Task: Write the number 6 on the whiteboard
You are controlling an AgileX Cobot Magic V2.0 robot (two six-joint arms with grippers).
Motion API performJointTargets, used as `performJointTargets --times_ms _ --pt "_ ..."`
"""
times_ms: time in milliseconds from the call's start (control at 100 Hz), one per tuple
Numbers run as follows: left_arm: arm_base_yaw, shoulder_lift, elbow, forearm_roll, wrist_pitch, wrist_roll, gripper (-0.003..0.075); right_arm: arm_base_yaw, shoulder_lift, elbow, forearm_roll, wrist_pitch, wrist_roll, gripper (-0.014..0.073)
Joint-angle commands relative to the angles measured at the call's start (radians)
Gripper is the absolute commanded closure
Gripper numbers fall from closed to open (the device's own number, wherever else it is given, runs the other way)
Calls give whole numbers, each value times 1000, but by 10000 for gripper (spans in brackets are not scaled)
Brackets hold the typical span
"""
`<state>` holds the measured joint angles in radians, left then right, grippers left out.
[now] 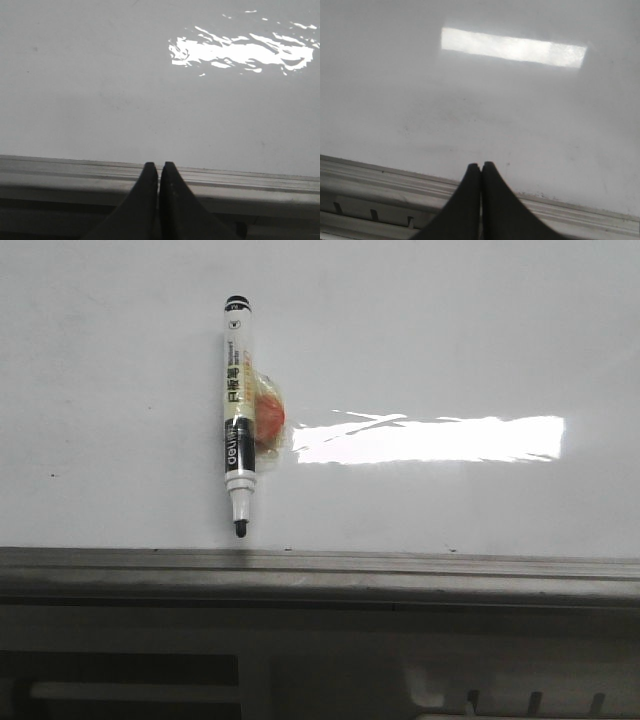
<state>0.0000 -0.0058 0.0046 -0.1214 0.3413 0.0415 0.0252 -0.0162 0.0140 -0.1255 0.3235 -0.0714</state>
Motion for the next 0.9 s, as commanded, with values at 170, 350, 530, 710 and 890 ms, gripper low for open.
performJointTargets --times_ms 170,350,530,710,890 --pt "1 -31 45 -14 -41 -12 739 3 -13 27 -24 -83 1 657" --pt "1 -31 45 -107 -130 -17 739 3 -13 27 -31 -323 1 657" --pt "1 -31 45 -830 -161 -30 739 3 -13 27 -2 -574 28 657" --pt "1 -31 45 -925 -167 -30 739 3 -13 23 287 -586 221 657" --pt "-1 -24 -46 -918 -103 86 739 3 -13 -88 406 -375 226 657"
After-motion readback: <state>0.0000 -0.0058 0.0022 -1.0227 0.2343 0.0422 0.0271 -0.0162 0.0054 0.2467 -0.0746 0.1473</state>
